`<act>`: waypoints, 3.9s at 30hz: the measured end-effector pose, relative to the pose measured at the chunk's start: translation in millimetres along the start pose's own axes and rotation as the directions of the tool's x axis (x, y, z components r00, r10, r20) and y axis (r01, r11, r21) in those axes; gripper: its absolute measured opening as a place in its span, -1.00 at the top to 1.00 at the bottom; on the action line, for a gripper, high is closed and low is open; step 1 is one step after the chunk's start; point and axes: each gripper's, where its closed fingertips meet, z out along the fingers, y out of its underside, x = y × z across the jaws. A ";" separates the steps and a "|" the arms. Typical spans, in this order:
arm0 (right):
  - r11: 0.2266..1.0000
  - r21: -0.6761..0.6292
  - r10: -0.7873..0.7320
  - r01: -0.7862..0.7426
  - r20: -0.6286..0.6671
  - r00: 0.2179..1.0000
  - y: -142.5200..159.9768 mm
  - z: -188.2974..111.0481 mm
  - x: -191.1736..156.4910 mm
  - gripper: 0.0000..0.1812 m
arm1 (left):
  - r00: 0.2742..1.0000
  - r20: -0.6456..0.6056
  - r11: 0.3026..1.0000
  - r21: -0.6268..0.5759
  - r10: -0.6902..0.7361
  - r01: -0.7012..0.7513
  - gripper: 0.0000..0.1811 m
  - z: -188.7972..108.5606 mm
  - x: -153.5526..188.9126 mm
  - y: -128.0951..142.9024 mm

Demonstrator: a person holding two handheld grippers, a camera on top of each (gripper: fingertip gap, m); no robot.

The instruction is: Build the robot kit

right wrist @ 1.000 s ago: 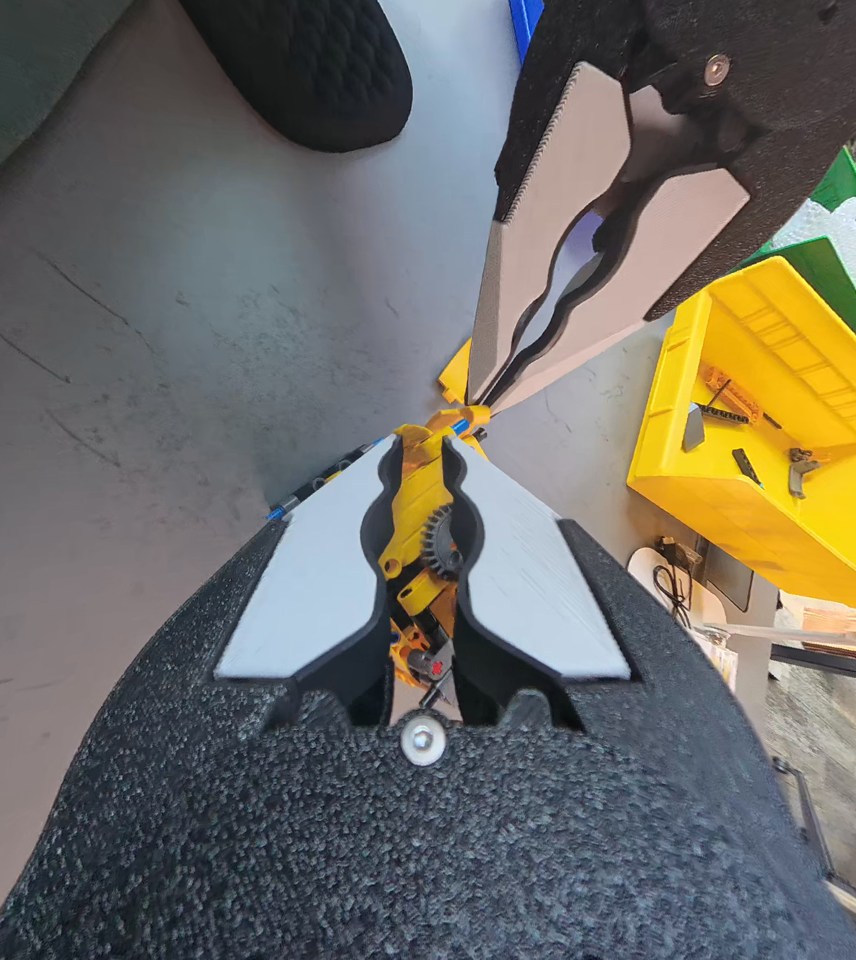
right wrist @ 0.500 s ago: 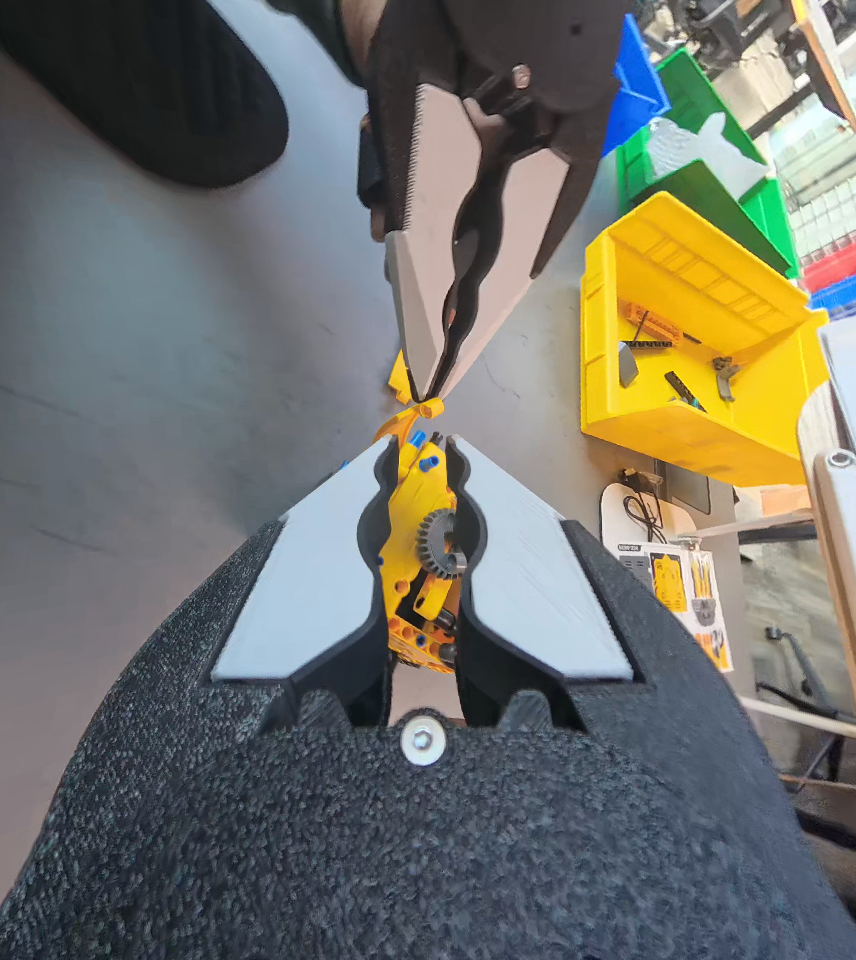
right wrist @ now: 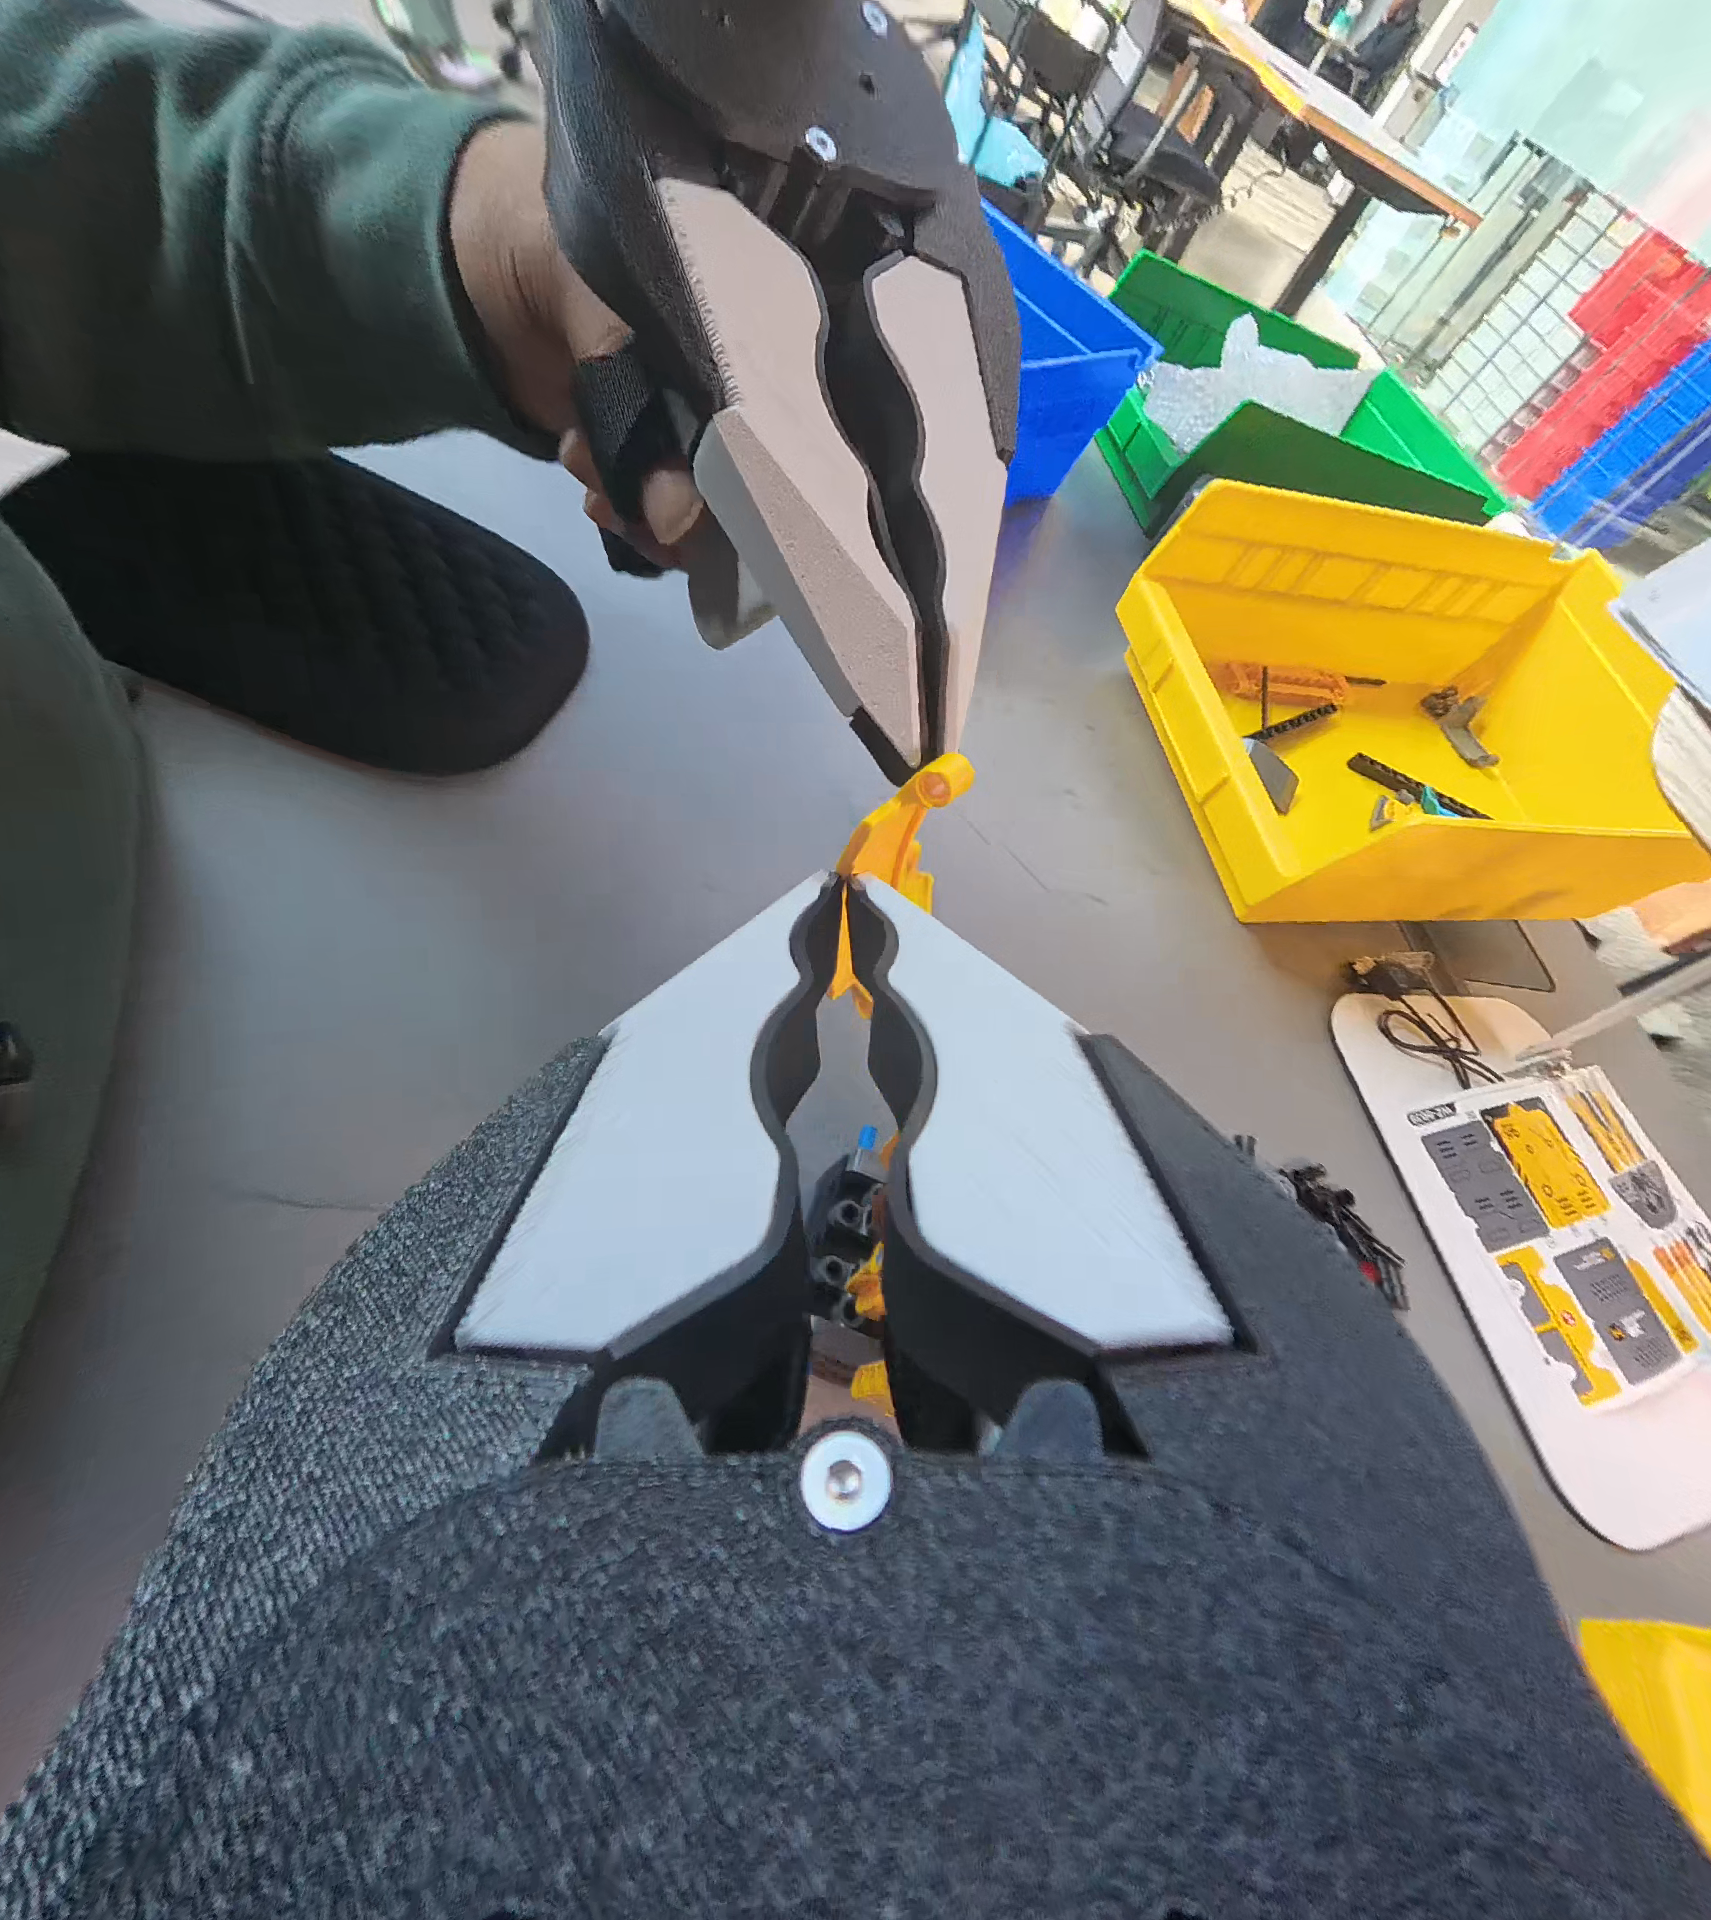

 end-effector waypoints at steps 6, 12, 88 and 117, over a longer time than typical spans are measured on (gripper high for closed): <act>0.984 0.070 0.158 -0.162 0.060 0.986 -7.7 -9.0 -4.6 0.80 | 0.999 -0.022 0.996 0.082 -0.037 0.039 1.00 1.1 5.7 -5.2; 0.983 0.062 0.173 -0.172 -0.013 0.985 -2.2 -8.8 6.2 1.00 | 1.000 -0.019 0.997 0.074 -0.004 0.005 1.00 2.9 0.3 -1.4; 1.000 -0.006 0.002 -0.003 -0.288 0.958 34.3 -21.5 22.9 0.75 | 0.845 -0.305 0.870 0.093 -0.439 0.485 0.98 -0.5 -33.8 37.1; 0.834 -0.268 -0.484 0.483 0.067 0.873 60.9 -5.5 27.2 0.89 | 0.748 -0.620 0.966 -0.065 -0.237 0.252 0.98 42.3 -32.5 50.1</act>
